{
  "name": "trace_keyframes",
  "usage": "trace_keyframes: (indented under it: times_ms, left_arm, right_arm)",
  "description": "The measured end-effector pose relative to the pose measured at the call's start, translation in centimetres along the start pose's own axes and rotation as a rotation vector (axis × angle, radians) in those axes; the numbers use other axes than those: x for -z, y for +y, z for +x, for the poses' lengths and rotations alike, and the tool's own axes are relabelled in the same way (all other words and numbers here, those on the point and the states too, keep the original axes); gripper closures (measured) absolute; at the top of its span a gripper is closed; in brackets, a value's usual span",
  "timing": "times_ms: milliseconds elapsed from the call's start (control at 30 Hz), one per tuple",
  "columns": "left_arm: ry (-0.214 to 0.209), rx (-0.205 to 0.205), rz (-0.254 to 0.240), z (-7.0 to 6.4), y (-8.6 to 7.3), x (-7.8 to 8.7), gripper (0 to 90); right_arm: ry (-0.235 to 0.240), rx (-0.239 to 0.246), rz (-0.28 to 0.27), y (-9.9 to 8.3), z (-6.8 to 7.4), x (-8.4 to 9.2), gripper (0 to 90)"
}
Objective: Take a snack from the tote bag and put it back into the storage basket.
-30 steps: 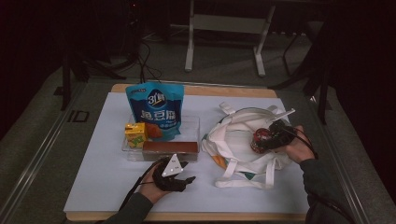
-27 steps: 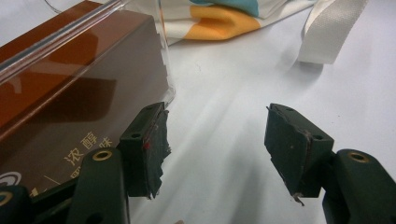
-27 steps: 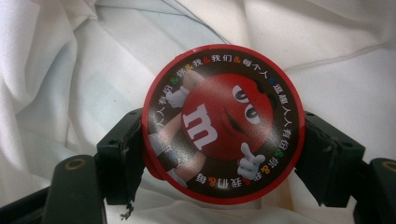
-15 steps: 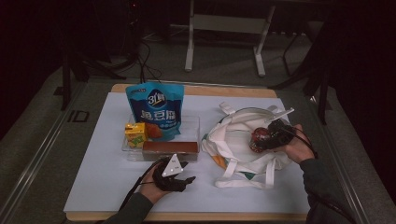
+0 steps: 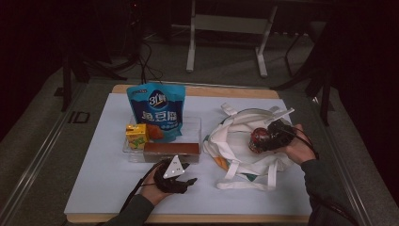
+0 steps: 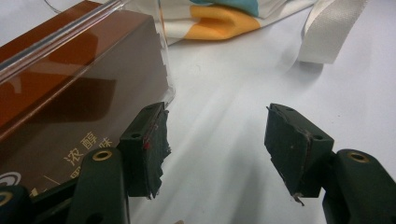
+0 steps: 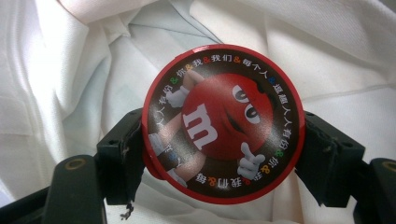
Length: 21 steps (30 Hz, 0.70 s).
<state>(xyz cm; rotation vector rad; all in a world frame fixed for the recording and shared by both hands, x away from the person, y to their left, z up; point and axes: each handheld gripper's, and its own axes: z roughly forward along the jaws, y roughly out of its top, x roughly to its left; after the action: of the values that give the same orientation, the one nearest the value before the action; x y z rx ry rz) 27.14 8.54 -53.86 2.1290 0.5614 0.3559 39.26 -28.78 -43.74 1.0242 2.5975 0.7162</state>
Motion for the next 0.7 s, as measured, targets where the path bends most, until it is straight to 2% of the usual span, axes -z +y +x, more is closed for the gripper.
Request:
trace_keyframes:
  times_ms: [700]
  left_arm:
    - [0.000,-0.001,0.001,0.0,0.0,0.0,39.3]
  right_arm:
    - [0.018,0.039,-0.017,0.3,1.2,0.4,25.4]
